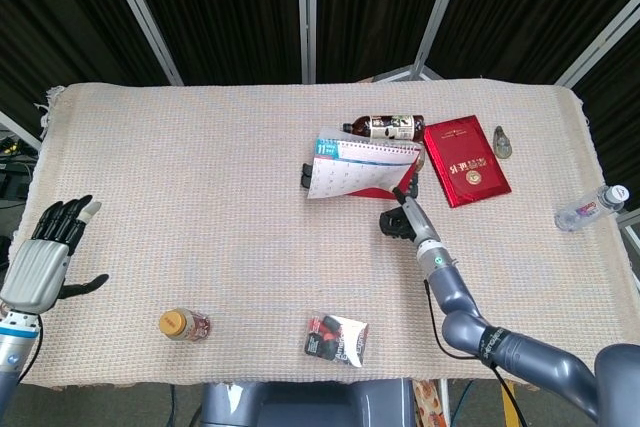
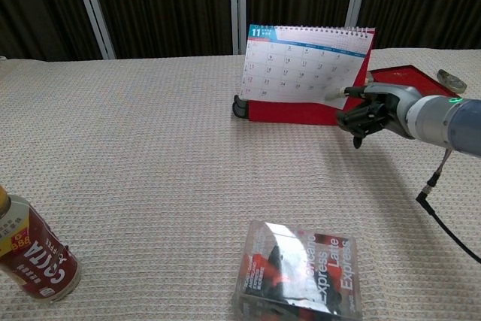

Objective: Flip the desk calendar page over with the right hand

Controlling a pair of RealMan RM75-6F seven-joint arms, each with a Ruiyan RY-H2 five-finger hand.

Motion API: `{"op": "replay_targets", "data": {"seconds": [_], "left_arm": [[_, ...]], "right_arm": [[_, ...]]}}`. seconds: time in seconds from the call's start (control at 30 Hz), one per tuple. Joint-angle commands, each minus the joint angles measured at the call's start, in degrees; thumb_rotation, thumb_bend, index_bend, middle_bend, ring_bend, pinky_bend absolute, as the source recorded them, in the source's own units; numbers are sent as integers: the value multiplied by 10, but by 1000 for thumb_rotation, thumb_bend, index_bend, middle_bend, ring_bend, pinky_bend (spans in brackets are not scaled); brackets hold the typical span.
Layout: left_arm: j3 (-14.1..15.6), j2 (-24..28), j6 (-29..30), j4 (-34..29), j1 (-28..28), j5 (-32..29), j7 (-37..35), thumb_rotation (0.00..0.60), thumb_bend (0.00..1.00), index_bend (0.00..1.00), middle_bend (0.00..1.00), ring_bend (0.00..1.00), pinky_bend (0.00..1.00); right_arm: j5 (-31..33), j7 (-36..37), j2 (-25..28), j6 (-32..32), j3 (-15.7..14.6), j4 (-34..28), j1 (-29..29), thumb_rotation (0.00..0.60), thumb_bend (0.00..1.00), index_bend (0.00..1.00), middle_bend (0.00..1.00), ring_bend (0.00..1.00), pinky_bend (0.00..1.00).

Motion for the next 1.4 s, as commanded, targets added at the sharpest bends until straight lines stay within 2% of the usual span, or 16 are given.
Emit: {"op": "replay_targets", "data": {"seconds": [0.03, 0.47, 0.7, 0.8, 1.0, 1.1, 1.17, 1.33, 1.4], "left_arm": [[0, 1, 0, -1, 0, 0, -1, 600, 67, 0, 0, 0, 0], [-1, 3, 0, -1, 0, -2, -6, 600, 67, 0, 0, 0, 0], [0, 5, 2, -3, 1, -1, -8, 600, 67, 0, 0, 0, 0], [0, 5, 3, -4, 1, 0, -8, 600, 67, 0, 0, 0, 0], [0, 6, 5, -6, 2, 0, -8, 600, 67, 0, 0, 0, 0], [0, 6, 4, -6, 2, -1, -8, 600, 67, 0, 0, 0, 0], [-1, 7, 2, -6, 2, -3, -8, 600, 67, 0, 0, 0, 0], [-1, 6, -5, -5, 0, -8, -7, 600, 67, 0, 0, 0, 0], [-2, 5, -7, -5, -1, -10, -5, 600, 67, 0, 0, 0, 0]], "right_arm": [[0, -3, 1, 2, 6, -6, 4, 600, 598, 0, 800, 810, 645], [0, -47, 31, 52, 36, -81, 26, 600, 598, 29, 798, 807, 641], [-19, -42, 49, 88, 55, -121, 20, 600, 590, 56, 773, 785, 615], [-49, -27, 52, 116, 64, -138, 11, 600, 572, 63, 724, 738, 559], [-138, 24, 43, 171, 76, -139, -4, 600, 546, 61, 526, 584, 392], [-158, 37, 40, 187, 82, -133, -6, 600, 539, 54, 442, 490, 357], [-176, 46, 37, 203, 87, -124, -5, 600, 529, 38, 377, 377, 294], [-198, 56, 35, 215, 92, -100, 1, 600, 508, 5, 331, 311, 237], [-196, 52, 38, 206, 92, -89, 6, 600, 490, 0, 280, 239, 180]]}}
